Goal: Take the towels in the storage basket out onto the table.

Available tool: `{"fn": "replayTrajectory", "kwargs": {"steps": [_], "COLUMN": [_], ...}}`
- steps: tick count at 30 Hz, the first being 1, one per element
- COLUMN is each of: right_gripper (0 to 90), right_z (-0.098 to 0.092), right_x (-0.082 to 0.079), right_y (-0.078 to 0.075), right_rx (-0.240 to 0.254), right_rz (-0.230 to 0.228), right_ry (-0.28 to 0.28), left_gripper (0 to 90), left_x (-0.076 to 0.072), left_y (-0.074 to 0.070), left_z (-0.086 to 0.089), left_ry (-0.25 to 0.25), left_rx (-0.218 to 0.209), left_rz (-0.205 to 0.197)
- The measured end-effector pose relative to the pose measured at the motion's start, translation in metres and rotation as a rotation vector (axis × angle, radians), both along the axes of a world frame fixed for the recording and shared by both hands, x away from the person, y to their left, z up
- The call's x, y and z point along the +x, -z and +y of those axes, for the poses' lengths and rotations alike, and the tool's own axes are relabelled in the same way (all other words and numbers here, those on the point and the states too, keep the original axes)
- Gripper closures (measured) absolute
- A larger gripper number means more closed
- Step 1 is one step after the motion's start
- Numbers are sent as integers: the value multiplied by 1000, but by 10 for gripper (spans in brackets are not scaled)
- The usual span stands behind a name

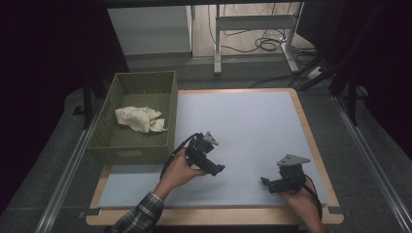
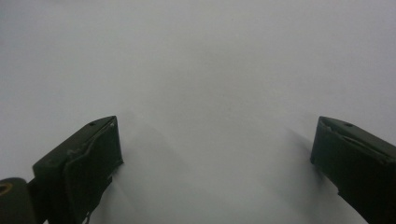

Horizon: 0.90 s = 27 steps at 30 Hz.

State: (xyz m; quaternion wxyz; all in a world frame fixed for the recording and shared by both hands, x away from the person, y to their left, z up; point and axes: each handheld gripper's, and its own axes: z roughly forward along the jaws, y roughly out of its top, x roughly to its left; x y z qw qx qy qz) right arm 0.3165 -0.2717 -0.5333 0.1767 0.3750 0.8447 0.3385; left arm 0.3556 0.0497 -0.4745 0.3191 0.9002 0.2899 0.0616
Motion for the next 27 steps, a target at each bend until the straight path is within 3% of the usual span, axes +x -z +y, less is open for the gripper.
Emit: {"fn": "replayTrajectory", "kwargs": {"steps": [15,23,27], "right_gripper": [19,19,19], "right_z": [0,0,0], "right_x": [0,0,0], "right_y": [0,0,0], "right_rx": [1,1,2], "right_rz": [0,0,0], "right_ry": [0,0,0], "left_gripper": [26,33,46], "left_x": [27,48,63], "left_y": [-34,-52,-62], "left_z": [3,17,34], "left_ry": [-18,-46,-81], "left_rx": [49,76,78], "left_rz": [-27,-25,-15]}}
